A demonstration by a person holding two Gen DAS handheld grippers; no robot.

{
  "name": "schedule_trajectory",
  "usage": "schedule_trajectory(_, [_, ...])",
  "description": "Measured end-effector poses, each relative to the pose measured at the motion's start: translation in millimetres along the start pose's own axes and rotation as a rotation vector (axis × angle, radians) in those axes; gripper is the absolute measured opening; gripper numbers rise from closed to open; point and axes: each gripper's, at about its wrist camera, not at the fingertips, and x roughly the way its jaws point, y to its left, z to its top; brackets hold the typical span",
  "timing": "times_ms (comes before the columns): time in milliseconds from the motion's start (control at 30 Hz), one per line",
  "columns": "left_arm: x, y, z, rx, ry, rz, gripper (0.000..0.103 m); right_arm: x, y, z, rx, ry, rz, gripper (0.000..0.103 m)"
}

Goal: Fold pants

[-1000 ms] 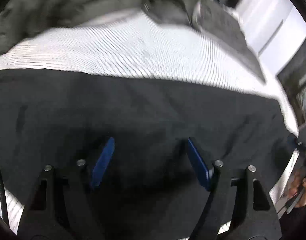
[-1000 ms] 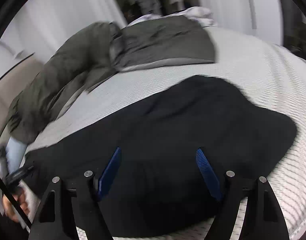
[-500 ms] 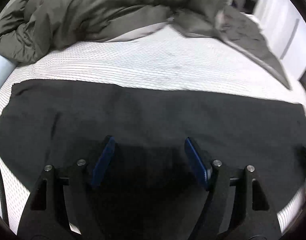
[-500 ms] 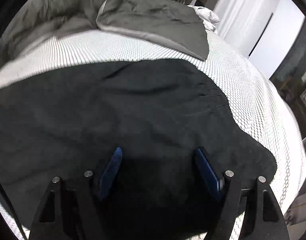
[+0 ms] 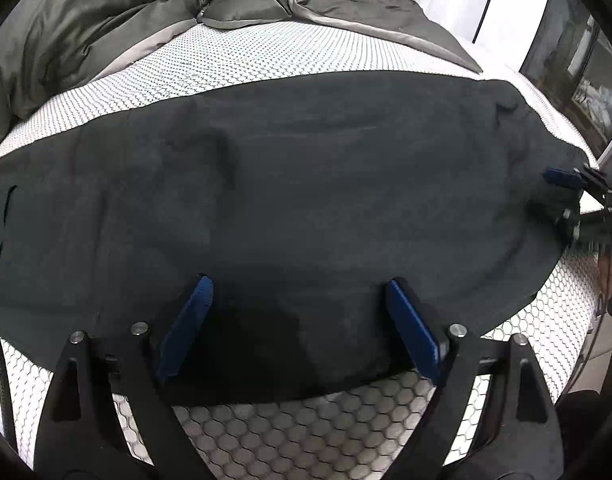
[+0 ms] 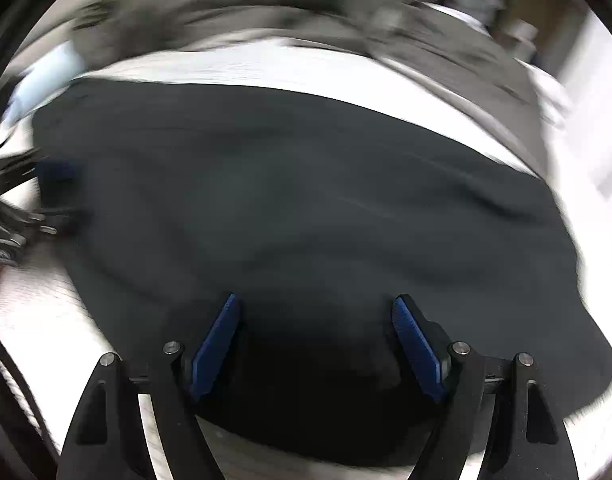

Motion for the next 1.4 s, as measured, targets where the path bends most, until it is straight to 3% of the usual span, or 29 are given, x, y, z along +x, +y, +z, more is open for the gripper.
schedule_trajectory(67, [-0.2,1.3,-1.2,0.0,-0.002,0.001,0.089,-0.8,-50.0,-19.6,0.147,0.015,-0.139,0.082])
schedule_trajectory(100, [0.1,3.8,-1.2,-0.001,-0.001,-0.004,0.09,-3.0,-62.9,-25.8,0.189,-0.001,-0.121,0.074])
schedule_trajectory(133, [1.2,4.1,-1.7,-0.001,0.0,0.0,0.091,-6.0,-70.7,-30.3,0.226,-0.024,-0.077,0.074])
schedule_trajectory(267, [-3.9,-1.3,2.6,0.011,-0.018,0.033,0.091,-14.4,-30.7,-25.3,0.1,-0.024,-0.204,0.077])
schedule_trajectory(400, [-1.0,-5.5,26.8,0.039,-0.061,0.032,0.091,-16.2,6.4,18.7,0.044,-0.078,-0.049,0.08])
schedule_trajectory(467, [13.9,0.0,43.9,-0.004,0.019,0.061,0.091,-13.2,40.6,42.5,-0.021,-0.098,0.02,0.081])
schedule_trajectory(533, [18.6,6.5,51.7,-0.042,0.006,0.035,0.091,-1.7,68.4,62.8,-0.063,-0.094,0.078,0.081])
schedule_trajectory(667, [37.8,24.7,55.3,-0.081,0.035,0.067,0.091,32.1,87.1,83.5,-0.078,-0.027,0.105,0.081])
schedule_trajectory(767, [37.5,34.4,53.8,-0.072,0.015,0.084,0.091,37.7,49.3,72.6,-0.022,-0.017,0.051,0.082])
schedule_trajectory(867, [35.6,44.5,50.8,-0.088,0.009,0.05,0.091,41.9,-23.8,57.5,0.11,-0.012,-0.165,0.085])
schedule_trajectory(900, [36.0,46.7,50.7,-0.074,0.007,0.042,0.091,44.6,-49.9,51.4,0.19,0.005,-0.24,0.081])
schedule_trajectory(933, [36.9,47.4,51.0,-0.055,0.008,0.057,0.091,43.8,-78.9,43.1,0.313,-0.013,-0.151,0.077])
schedule_trajectory(967, [36.7,46.5,50.6,-0.04,0.009,0.079,0.091,43.1,-86.2,40.8,0.355,-0.027,-0.101,0.076])
schedule_trajectory(1000, [35.2,47.4,48.6,-0.043,0.008,0.081,0.091,41.7,-85.3,40.7,0.351,-0.032,-0.103,0.075])
schedule_trajectory(1067, [28.3,49.6,50.2,-0.06,0.007,0.089,0.09,36.7,-57.5,50.4,0.231,-0.018,-0.219,0.075])
schedule_trajectory(1133, [15.8,49.4,56.5,-0.07,-0.039,0.071,0.09,28.0,-28.9,61.0,0.149,-0.04,-0.217,0.076])
schedule_trajectory(1200, [10.8,44.6,63.4,-0.054,-0.069,0.067,0.091,20.7,0.4,76.2,0.11,-0.085,-0.135,0.086])
schedule_trajectory(1300, [26.2,42.7,69.0,-0.064,-0.041,0.095,0.091,29.5,61.2,102.7,-0.038,-0.08,-0.058,0.087])
schedule_trajectory(1400, [50.0,48.0,70.0,-0.076,0.017,0.111,0.092,49.9,102.8,117.7,-0.107,-0.067,0.12,0.087])
